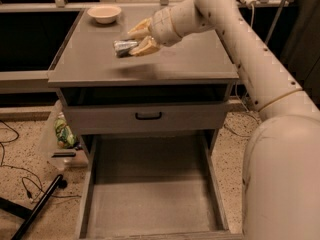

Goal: Pick redbull can from middle drawer and place on counter

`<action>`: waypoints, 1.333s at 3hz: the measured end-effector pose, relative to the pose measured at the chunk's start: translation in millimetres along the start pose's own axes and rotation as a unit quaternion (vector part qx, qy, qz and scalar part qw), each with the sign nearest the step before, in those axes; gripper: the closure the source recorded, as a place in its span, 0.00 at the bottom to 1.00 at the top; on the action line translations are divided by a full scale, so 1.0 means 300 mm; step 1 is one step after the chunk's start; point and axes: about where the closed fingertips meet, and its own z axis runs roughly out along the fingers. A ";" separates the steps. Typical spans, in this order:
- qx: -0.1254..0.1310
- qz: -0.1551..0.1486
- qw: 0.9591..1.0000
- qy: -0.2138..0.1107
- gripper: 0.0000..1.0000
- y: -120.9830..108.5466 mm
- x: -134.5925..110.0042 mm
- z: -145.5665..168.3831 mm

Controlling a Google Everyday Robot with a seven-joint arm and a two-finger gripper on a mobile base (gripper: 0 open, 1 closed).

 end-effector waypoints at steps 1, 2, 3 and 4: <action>-0.035 0.033 0.999 0.005 1.00 0.079 0.047 0.070; -0.054 0.060 0.997 -0.004 1.00 0.139 0.066 0.129; -0.054 0.061 0.997 -0.004 0.81 0.141 0.066 0.131; -0.054 0.061 0.997 -0.004 0.58 0.141 0.066 0.131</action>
Offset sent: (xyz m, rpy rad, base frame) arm -0.0198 0.0192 -0.0802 -0.0179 0.2347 0.0056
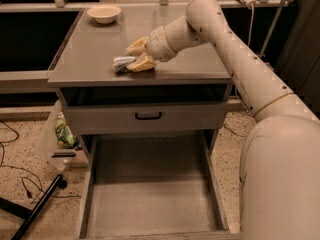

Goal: Pick redbull can from middle drawer and place on counter

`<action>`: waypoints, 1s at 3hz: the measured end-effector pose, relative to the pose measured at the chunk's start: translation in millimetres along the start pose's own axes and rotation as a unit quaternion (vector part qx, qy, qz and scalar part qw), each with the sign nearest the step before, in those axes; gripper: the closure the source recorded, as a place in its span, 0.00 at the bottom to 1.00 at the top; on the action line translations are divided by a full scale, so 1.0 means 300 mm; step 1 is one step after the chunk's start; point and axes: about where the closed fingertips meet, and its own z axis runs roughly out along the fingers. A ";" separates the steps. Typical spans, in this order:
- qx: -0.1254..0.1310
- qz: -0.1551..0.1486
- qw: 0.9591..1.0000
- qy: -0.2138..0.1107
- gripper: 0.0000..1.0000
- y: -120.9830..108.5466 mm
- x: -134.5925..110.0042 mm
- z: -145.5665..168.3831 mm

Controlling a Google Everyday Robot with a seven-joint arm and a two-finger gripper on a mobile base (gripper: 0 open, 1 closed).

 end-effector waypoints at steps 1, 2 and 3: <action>0.000 0.000 1.000 0.000 0.35 0.000 0.000 0.000; 0.000 0.000 1.000 0.000 0.12 0.000 0.000 0.000; 0.000 0.000 1.000 0.000 0.00 0.000 0.000 0.000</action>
Offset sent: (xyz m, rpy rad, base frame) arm 0.0000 0.0000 0.0000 0.0000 0.0000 0.0000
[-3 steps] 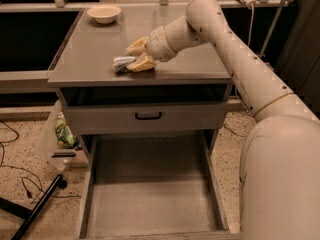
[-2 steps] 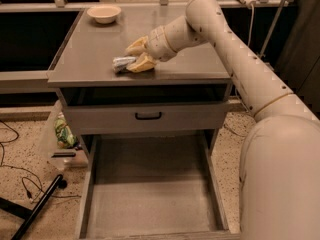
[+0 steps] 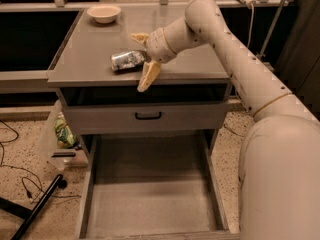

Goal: Pick redbull can from middle drawer and place on counter

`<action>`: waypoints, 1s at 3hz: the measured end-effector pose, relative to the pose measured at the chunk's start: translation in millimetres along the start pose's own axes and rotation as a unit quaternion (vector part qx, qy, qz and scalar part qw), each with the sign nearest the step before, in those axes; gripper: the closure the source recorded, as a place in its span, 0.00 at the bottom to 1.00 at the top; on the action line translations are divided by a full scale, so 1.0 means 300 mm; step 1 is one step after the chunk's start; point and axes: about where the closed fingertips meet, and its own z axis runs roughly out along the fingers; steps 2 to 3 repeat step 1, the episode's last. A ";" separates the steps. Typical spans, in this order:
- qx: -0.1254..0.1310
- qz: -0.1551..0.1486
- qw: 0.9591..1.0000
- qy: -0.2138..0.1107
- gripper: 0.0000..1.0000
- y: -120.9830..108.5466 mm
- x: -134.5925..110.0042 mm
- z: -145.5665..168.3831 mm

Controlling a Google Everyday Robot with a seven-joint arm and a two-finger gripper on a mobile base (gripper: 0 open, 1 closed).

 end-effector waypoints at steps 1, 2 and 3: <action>0.000 0.000 1.000 0.000 0.00 0.000 0.000 0.000; 0.000 0.000 1.000 0.000 0.00 0.000 0.000 0.000; 0.000 0.000 1.000 0.000 0.00 0.000 0.000 0.000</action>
Offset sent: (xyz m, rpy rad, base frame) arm 0.0000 0.0000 0.0000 0.0000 0.0000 0.0000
